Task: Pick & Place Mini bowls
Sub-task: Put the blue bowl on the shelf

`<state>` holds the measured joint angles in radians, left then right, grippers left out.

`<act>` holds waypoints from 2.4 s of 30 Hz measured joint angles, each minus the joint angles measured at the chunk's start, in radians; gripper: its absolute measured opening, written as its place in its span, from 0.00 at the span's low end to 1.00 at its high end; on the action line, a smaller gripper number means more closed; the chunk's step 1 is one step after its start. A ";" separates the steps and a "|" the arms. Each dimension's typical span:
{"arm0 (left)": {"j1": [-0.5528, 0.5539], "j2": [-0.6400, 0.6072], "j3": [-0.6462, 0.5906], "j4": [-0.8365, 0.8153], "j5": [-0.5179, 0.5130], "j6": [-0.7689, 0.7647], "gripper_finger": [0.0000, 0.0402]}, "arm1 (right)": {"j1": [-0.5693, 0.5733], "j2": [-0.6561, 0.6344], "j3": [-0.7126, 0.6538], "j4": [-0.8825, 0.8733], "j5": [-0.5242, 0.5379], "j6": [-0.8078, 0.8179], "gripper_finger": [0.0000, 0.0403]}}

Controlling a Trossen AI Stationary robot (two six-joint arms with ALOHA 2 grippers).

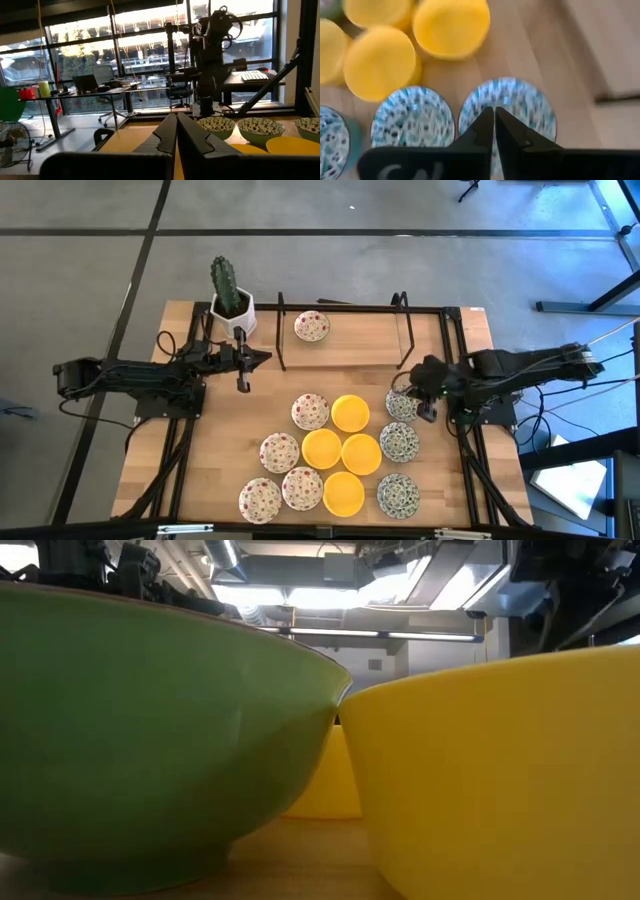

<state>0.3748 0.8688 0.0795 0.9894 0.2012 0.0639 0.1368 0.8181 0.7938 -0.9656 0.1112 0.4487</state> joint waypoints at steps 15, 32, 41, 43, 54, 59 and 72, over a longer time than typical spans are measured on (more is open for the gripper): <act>0.000 0.000 0.000 -0.031 0.001 -0.008 0.02 | -0.059 0.197 0.012 -0.160 0.062 0.241 0.53; 0.000 0.000 0.000 -0.072 0.002 0.002 0.02 | -0.147 0.228 -0.085 -0.105 0.096 0.197 0.63; 0.000 0.000 0.000 -0.074 0.001 0.001 0.01 | -0.170 0.228 -0.159 -0.007 0.052 0.168 0.63; 0.000 0.000 0.000 -0.074 0.000 0.001 0.01 | -0.179 0.228 -0.181 0.004 0.053 0.167 0.63; 0.000 0.000 0.000 -0.074 0.000 0.002 0.00 | -0.206 0.228 -0.246 0.096 0.053 0.144 0.63; 0.000 0.000 0.000 -0.074 0.000 0.002 0.01 | -0.206 0.228 -0.246 0.110 0.053 0.144 0.57; 0.000 0.000 0.000 -0.074 -0.002 0.002 0.00 | -0.206 0.228 -0.245 0.116 0.052 0.144 0.13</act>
<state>0.3748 0.8688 0.0792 0.9157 0.1996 0.0658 -0.0695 1.0460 0.5486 -0.8497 0.1629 0.5928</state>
